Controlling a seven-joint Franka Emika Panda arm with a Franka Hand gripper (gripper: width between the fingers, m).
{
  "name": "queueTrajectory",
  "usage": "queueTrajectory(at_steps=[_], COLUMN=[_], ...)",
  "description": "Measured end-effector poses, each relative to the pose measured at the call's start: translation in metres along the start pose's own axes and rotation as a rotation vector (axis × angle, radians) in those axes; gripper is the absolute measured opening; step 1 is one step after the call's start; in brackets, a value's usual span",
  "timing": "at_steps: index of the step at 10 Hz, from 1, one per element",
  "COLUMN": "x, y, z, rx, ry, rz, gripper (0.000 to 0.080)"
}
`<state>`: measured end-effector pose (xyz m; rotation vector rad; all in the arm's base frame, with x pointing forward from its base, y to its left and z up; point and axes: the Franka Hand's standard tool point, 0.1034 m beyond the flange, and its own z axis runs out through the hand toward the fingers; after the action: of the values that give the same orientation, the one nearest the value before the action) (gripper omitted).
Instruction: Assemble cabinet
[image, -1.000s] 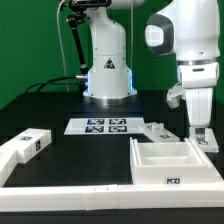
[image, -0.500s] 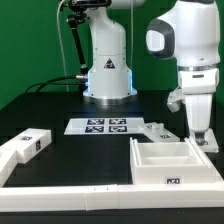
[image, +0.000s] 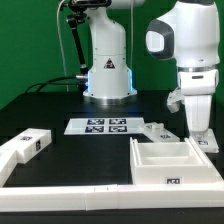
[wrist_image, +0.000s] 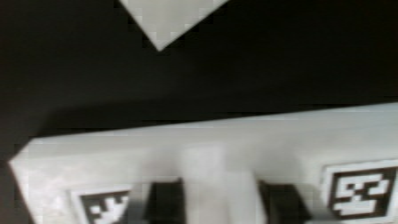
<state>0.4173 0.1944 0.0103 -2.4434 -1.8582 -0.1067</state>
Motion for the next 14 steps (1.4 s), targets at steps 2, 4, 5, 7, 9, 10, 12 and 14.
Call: queueTrajectory(at_steps=[2,4,5,7,9,10,12,14], x=[-0.001,-0.001,-0.001,-0.001,-0.009,-0.014,-0.032,-0.049], y=[0.001,0.001,0.001,0.001,0.008,0.010,0.016,0.021], z=[0.000,0.000,0.000,-0.001,-0.024,-0.032,-0.049,-0.051], rx=[-0.002,-0.002,-0.002,-0.002,-0.015,-0.021,-0.035,-0.035], ry=[0.002,0.003,0.003,0.001,-0.021,-0.027,-0.039,-0.045], rz=[0.003,0.004,0.004,0.002,-0.020,-0.033,-0.067,-0.070], gripper=[0.0068,0.0068,0.0068,0.0068,0.0068,0.0069,0.0069,0.0069])
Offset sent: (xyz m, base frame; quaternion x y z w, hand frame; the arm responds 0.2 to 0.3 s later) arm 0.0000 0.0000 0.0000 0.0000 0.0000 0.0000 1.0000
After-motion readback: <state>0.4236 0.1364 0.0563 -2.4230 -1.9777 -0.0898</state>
